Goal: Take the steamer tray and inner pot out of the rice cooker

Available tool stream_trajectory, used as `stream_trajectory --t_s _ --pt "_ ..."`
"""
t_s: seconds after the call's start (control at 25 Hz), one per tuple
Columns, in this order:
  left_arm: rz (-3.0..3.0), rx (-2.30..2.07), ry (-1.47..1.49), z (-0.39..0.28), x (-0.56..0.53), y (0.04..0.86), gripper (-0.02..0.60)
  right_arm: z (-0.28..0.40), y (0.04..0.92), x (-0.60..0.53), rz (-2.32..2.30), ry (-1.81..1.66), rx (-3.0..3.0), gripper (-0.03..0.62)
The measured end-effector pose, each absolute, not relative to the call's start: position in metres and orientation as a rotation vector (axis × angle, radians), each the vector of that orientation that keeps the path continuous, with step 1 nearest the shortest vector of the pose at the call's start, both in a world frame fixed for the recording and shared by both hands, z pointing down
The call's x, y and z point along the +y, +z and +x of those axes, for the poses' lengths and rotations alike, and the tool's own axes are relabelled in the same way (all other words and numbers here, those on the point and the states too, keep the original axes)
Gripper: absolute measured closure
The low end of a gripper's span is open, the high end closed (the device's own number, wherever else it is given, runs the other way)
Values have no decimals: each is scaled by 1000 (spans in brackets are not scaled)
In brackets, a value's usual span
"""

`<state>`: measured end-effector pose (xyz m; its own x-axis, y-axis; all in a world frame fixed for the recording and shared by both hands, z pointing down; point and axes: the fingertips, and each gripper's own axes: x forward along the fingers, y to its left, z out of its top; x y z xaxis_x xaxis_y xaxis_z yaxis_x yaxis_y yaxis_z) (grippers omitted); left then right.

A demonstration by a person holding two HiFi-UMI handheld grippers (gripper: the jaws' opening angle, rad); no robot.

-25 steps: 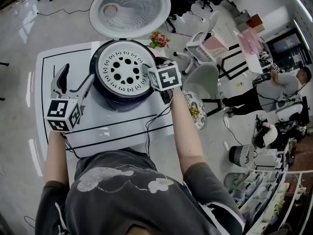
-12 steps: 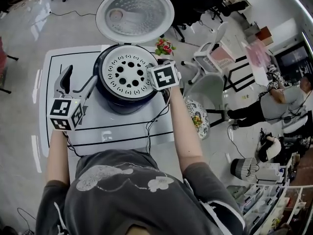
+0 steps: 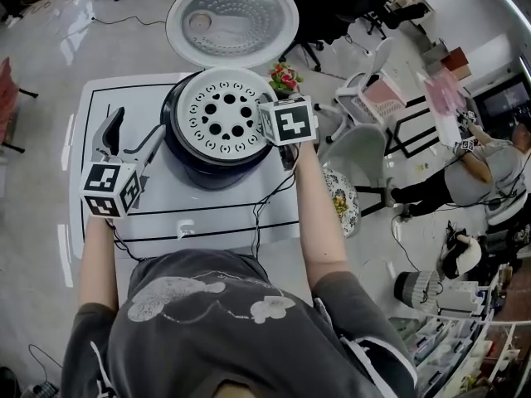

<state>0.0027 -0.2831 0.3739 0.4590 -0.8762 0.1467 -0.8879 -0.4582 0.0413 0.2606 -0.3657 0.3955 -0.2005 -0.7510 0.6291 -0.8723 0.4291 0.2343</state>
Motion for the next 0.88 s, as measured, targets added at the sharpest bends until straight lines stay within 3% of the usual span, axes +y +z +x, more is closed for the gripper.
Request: stream_trajectory --t_s 0.16,0.88 --pt "2575 -1597 154 -5 -283 368 186 266 361 -372 1478 254 -2103 531" --pt "2451 -1856 169 -28 -226 337 187 264 281 -338 1497 310 -2517 539"
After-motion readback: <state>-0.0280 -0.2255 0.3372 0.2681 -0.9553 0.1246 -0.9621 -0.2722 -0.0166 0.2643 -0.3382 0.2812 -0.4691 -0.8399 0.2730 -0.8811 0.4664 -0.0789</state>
